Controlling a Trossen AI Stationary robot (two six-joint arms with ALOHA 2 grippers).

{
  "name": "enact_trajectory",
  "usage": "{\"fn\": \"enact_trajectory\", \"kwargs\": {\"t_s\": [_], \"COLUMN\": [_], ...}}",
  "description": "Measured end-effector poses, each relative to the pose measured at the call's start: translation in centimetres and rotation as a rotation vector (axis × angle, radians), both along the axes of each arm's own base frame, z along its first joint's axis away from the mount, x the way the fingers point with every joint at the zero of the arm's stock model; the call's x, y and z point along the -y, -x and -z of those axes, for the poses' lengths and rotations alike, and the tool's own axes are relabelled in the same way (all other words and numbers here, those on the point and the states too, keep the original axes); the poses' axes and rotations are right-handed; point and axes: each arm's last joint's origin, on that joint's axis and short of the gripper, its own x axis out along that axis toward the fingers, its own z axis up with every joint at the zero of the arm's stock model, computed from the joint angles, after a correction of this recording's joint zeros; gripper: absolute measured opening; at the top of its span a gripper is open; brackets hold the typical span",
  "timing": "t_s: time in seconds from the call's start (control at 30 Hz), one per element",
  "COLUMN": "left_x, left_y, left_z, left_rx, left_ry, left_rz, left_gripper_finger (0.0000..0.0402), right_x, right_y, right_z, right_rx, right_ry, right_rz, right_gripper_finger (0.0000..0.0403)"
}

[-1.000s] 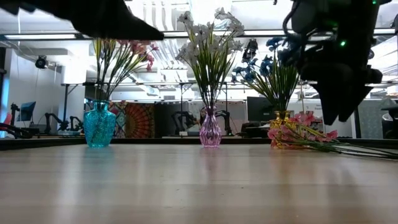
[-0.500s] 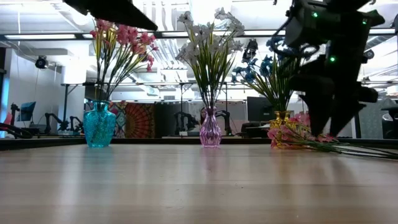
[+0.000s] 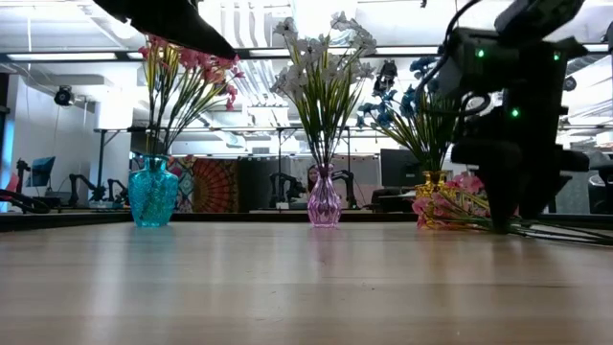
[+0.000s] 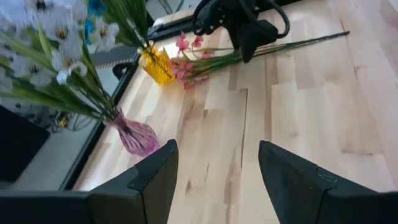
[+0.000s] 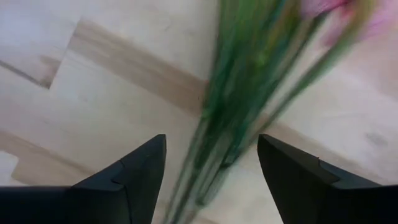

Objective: Sort flowers into vase by color
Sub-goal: Put the pink flowers into the blue vase

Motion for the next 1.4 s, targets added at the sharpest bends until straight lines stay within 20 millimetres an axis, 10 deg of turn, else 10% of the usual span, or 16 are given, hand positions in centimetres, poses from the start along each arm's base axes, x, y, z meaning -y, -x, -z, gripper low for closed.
{"fn": "enact_trajectory", "kwargs": {"t_s": [0.73, 1.13, 1.4], "left_x": [0.1, 1.0, 5.1], "left_y": [-0.2, 0.2, 3.0], "left_z": [-0.2, 0.4, 2.7], "left_rx": [0.046, 0.096, 0.392], "left_ry": [0.049, 0.111, 0.261], "left_rz": [-0.019, 0.004, 0.248], "left_gripper_finger": [0.0205, 0.0205, 0.0205], "right_x": [-0.5, -3.0, -7.4], "right_y": [-0.1, 0.4, -1.5], "right_z": [0.7, -1.8, -5.0], "right_rx": [-0.018, 0.127, 0.594], "right_ry": [-0.1, -0.292, -0.219], "right_rz": [-0.096, -0.384, -0.851], "right_gripper_finger": [0.002, 0.0013, 0.0013]}}
